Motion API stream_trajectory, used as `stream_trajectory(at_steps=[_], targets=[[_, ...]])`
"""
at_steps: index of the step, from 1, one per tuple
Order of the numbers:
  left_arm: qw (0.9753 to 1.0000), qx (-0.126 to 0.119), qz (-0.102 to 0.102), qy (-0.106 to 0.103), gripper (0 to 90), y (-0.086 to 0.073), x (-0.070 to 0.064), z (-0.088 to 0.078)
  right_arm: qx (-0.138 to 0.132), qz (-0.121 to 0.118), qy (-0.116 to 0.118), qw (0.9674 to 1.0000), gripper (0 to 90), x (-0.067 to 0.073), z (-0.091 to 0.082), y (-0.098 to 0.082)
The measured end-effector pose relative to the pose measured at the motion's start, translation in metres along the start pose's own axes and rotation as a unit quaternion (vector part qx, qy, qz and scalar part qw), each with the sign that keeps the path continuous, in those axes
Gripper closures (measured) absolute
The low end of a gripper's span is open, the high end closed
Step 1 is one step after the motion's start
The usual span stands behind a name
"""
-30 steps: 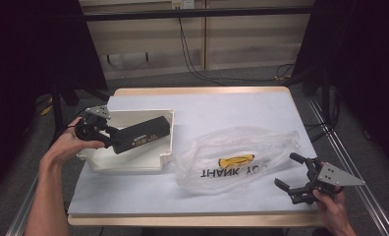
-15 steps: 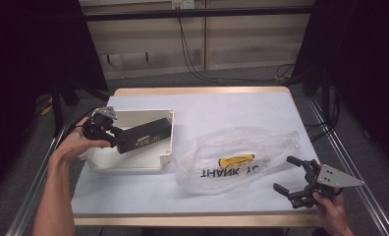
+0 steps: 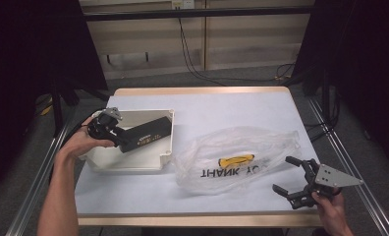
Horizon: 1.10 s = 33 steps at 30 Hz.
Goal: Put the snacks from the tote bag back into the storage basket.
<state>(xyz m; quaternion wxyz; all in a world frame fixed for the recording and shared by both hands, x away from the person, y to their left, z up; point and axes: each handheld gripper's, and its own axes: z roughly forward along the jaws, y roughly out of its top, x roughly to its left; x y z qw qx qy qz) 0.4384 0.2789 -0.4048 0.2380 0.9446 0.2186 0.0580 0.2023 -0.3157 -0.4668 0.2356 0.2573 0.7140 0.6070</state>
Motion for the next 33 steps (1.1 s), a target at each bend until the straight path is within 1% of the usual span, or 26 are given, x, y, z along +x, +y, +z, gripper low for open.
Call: stream_trajectory(at_steps=[2,3,4,6,7,8,9,10,11,12,14,16,17,19,20,21,22,23,25,28,29,30,32,33], targets=[[0.9999,0.011,-0.004,-0.002,42.9,0.001,-0.001,0.003,0.003,0.0,0.002,1.0,0.0,0.0,0.0,0.0],[0.9999,0.015,-0.002,0.0,42.9,0.001,-0.001,0.005,0.002,0.002,0.0,1.0,0.0,0.0,0.0,0.001],[0.9997,0.025,-0.001,0.0,42.8,0.001,0.0,0.007,0.003,0.0,-0.001,1.0,0.0,0.0,-0.001,0.001],[0.9997,0.025,-0.003,-0.001,42.7,0.001,0.0,0.009,0.001,0.0,0.002,1.0,0.0,0.0,-0.001,0.003],[0.9996,0.028,-0.003,0.001,42.7,0.001,0.0,0.01,0.003,0.0,0.0,1.0,0.0,0.001,-0.002,0.004],[0.9995,0.03,-0.002,0.0,42.6,0.001,0.001,0.011,0.003,-0.005,-0.005,1.0,0.0,0.001,-0.001,0.005],[0.9995,0.031,-0.002,-0.002,42.6,0.001,0.001,0.011,0.006,-0.004,-0.005,1.0,0.0,0.002,-0.001,0.005],[0.9994,0.036,-0.003,-0.001,42.5,0.001,0.001,0.011,0.007,-0.004,-0.003,1.0,0.0,0.002,-0.001,0.005],[0.9994,0.034,-0.002,0.0,42.5,0.001,0.002,0.012,0.012,-0.005,-0.003,0.9999,0.0,0.003,0.0,0.006],[0.9994,0.035,-0.004,-0.002,42.5,0.001,0.002,0.012,0.013,-0.005,0.001,0.9999,0.0,0.003,0.0,0.005],[0.9993,0.036,-0.004,-0.001,42.4,0.001,0.002,0.013,0.014,-0.007,0.001,0.9999,0.0,0.003,0.001,0.005],[0.9989,0.046,-0.004,0.002,42.2,0.001,0.003,0.016,0.009,-0.005,-0.003,0.9999,0.0,0.003,0.001,0.006],[0.9988,0.048,-0.004,0.002,42.1,0.001,0.003,0.017,0.01,-0.004,-0.002,0.9999,0.0,0.003,0.0,0.006],[0.9984,0.057,-0.008,0.005,41.7,0.002,0.003,0.02,0.01,-0.005,-0.003,0.9999,0.0,0.003,0.0,0.006],[0.9985,0.054,-0.01,0.006,41.4,0.003,0.003,0.02,0.015,-0.006,0.001,0.9999,0.0,0.002,-0.001,0.006],[0.9982,0.058,-0.013,0.007,41.1,0.003,0.004,0.02,0.011,-0.006,-0.004,0.9999,0.0,0.003,0.0,0.005],[0.9982,0.057,-0.015,0.006,40.8,0.003,0.004,0.02,0.011,-0.006,-0.004,0.9999,0.0,0.003,0.0,0.005],[0.9981,0.059,-0.017,0.007,40.5,0.003,0.005,0.02,0.011,-0.004,-0.006,0.9999,0.0,0.003,0.0,0.005],[0.9977,0.06,-0.027,0.013,39.4,0.004,0.005,0.021,0.011,-0.007,-0.007,0.9999,0.0,0.003,0.0,0.005],[0.9967,0.064,-0.034,0.036,36.7,0.006,0.007,0.023,0.01,-0.01,-0.009,0.9999,0.0,0.003,0.0,0.005],[0.9963,0.064,-0.04,0.042,35.6,0.006,0.008,0.024,0.008,-0.01,-0.008,0.9999,0.0,0.003,0.0,0.005],[0.9961,0.064,-0.039,0.047,34.5,0.007,0.009,0.024,0.007,-0.011,-0.008,0.9999,0.0,0.003,0.0,0.005],[0.9959,0.06,-0.046,0.049,33.4,0.009,0.008,0.027,0.008,-0.012,-0.008,0.9999,0.0,0.003,0.0,0.005],[0.9958,0.06,-0.044,0.053,32.8,0.011,0.009,0.027,0.01,-0.012,-0.009,0.9998,0.0,0.003,0.0,0.005]])
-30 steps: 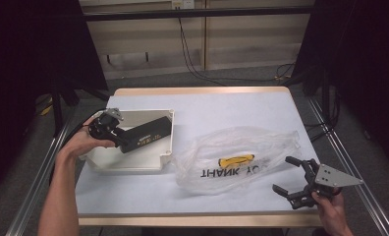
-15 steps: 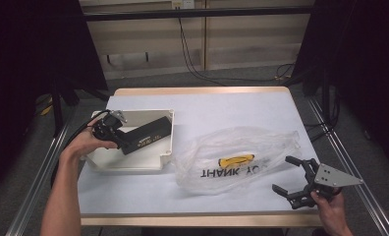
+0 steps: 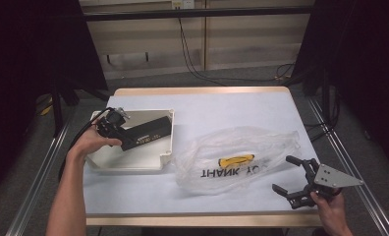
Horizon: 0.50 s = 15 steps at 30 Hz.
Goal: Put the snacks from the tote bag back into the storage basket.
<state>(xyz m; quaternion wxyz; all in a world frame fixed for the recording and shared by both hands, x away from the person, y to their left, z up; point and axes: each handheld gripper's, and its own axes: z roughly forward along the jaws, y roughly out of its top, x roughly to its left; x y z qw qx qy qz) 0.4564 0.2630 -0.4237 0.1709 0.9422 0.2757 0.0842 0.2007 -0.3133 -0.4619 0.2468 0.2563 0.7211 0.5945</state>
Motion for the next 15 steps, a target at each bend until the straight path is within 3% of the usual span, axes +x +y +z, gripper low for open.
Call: stream_trajectory(at_steps=[7,15], targets=[[0.9991,-0.017,-0.038,0.006,27.3,0.0021,0.0015,0.0052,0.003,-0.005,-0.004,1.0,0.0,0.0001,0.0006,-0.0006],[0.9979,-0.04,-0.05,0.012,24.5,-0.002,0.0014,0.0072,0.003,-0.006,-0.006,1.0,0.0,0.0003,0.001,-0.0009]])
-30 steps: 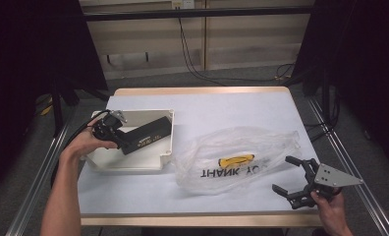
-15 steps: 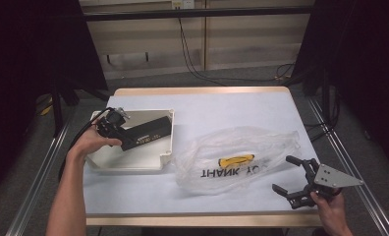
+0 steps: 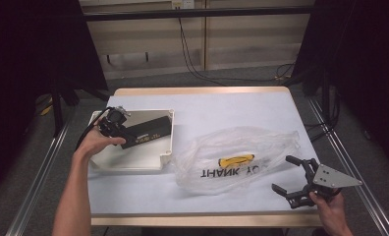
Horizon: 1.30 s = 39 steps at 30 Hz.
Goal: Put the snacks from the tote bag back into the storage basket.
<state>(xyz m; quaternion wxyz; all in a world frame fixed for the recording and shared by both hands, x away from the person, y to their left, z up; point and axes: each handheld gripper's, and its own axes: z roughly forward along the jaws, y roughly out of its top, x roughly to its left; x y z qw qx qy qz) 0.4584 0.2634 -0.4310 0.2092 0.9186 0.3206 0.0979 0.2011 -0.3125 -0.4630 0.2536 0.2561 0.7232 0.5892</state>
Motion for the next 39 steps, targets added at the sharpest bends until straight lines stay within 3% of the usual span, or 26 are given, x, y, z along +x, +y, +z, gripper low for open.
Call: stream_trajectory(at_steps=[3,6,12,16,17,20,25,29,31,32,36,39], targets=[[1.0,-0.009,-0.002,-0.001,23.4,-0.003,0.001,-0.003,0.0,0.0,-0.004,1.0,0.0,0.0,0.001,0.0],[0.9993,-0.034,-0.016,-0.001,17.7,-0.005,0.002,-0.009,-0.001,0.002,-0.002,1.0,0.0,0.0,0.001,0.0],[0.9978,-0.057,-0.028,0.019,17.0,-0.007,-0.002,-0.029,-0.002,0.003,0.003,1.0,0.0,0.0,0.001,0.0],[0.9937,-0.096,-0.042,0.038,28.9,-0.017,-0.01,-0.047,0.0,0.006,0.006,1.0,0.0,0.0,0.001,-0.001],[0.9934,-0.1,-0.042,0.035,34.4,-0.018,-0.012,-0.05,-0.001,0.005,0.005,1.0,0.0,0.0,0.001,-0.001],[0.9929,-0.105,-0.044,0.034,38.7,-0.025,-0.02,-0.061,-0.002,0.006,0.005,1.0,0.0,0.0,0.001,0.0],[0.9911,-0.125,-0.032,0.032,55.9,-0.036,-0.035,-0.068,-0.002,0.005,0.004,1.0,0.0,0.0,0.0,0.0],[0.9875,-0.148,-0.05,0.016,70.1,-0.045,-0.044,-0.067,-0.002,0.004,0.004,1.0,0.0,0.0,0.001,-0.001],[0.9861,-0.154,-0.059,0.02,75.4,-0.048,-0.05,-0.062,-0.002,0.005,0.003,1.0,0.0,0.0,0.001,-0.001],[0.9866,-0.153,-0.052,0.023,77.3,-0.049,-0.052,-0.06,-0.004,0.005,0.003,1.0,0.0,0.0,0.001,-0.001],[0.9859,-0.152,-0.068,0.016,85.2,-0.051,-0.057,-0.043,-0.005,0.005,0.005,1.0,0.0,0.0,0.002,-0.001],[0.9874,-0.139,-0.073,0.018,86.3,-0.052,-0.057,-0.032,-0.004,0.009,0.003,1.0,0.0,0.001,0.001,-0.001]])
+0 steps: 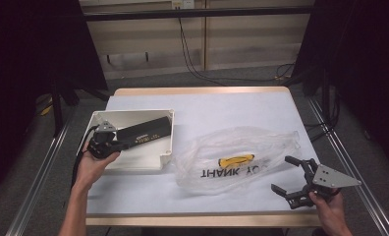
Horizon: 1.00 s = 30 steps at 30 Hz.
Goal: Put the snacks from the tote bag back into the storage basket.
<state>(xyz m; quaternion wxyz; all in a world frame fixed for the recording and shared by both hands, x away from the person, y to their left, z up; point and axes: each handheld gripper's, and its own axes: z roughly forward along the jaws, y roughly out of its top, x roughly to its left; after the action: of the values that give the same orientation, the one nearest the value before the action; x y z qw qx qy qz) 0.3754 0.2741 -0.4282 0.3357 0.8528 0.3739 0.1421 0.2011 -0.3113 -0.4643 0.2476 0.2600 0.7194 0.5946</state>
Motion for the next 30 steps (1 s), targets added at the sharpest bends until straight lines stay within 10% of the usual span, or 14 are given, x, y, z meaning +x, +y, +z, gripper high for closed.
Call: stream_trajectory(at_steps=[30], targets=[[0.9992,0.015,-0.016,0.033,81.9,0.021,0.011,0.05,0.003,-0.005,0.004,1.0,0.0,0.0,0.002,-0.002]])
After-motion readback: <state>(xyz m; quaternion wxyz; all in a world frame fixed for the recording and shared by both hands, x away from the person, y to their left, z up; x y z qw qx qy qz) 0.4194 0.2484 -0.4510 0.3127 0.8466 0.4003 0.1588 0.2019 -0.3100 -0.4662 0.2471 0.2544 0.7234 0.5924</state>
